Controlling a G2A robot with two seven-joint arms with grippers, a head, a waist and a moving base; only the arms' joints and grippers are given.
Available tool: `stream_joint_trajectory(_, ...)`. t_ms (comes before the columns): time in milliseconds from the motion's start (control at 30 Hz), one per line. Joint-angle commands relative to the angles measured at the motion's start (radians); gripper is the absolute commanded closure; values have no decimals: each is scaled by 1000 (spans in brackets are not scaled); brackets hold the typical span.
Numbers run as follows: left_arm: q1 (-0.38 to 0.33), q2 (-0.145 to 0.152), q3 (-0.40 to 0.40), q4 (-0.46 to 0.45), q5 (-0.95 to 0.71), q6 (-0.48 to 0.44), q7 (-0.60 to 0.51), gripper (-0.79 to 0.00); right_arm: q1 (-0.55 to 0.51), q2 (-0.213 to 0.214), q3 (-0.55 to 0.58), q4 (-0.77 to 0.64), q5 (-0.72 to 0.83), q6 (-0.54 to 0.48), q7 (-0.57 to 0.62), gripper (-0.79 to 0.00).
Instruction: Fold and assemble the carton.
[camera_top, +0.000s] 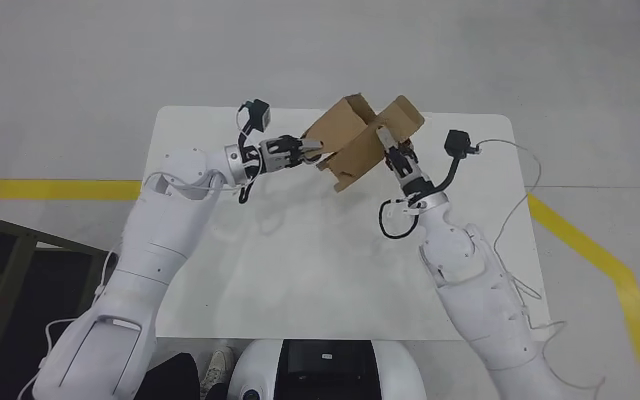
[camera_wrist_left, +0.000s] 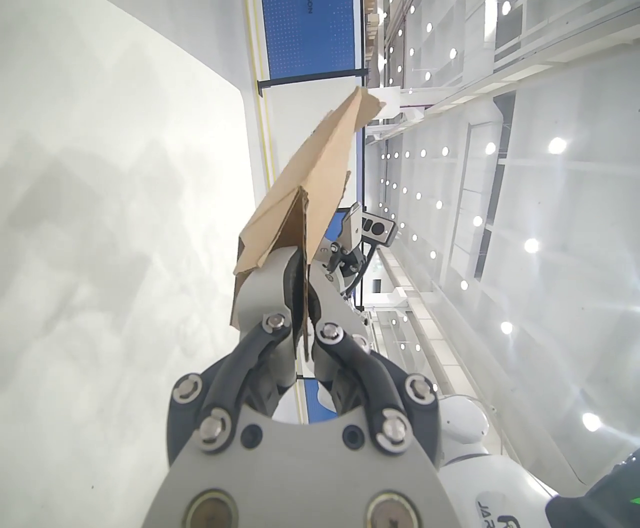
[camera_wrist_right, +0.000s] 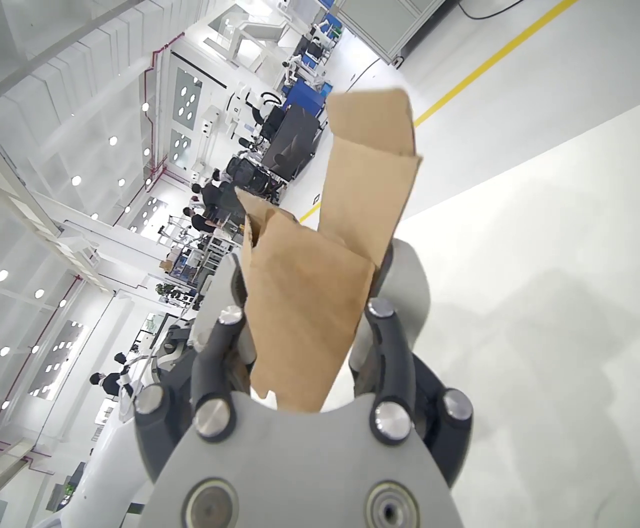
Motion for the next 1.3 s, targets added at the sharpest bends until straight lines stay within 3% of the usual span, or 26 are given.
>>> stream_joint_trajectory(0,3,3,-4,-7,6,-1,-8,0,-1,5,25,0,3,-3,40,-785)
stream_joint_trajectory(300,9,16,-12,-32,41,-25,-95,0,0,25,129,4,135,-82,297,-785)
stream_joint_trajectory(533,23,27,-25,-26,21,-64,-210,0,53,35,169,93,424,-204,635,-785)
stream_joint_trajectory(767,27,37,-11,-30,26,-107,-352,0,136,37,135,217,655,-269,984,-785)
stream_joint_trajectory(1000,21,46,9,-39,40,-147,-485,0,189,34,100,293,743,-306,1110,-785)
stream_joint_trajectory(1267,21,47,15,-40,39,-157,-500,0,204,35,92,309,714,-327,1096,-785)
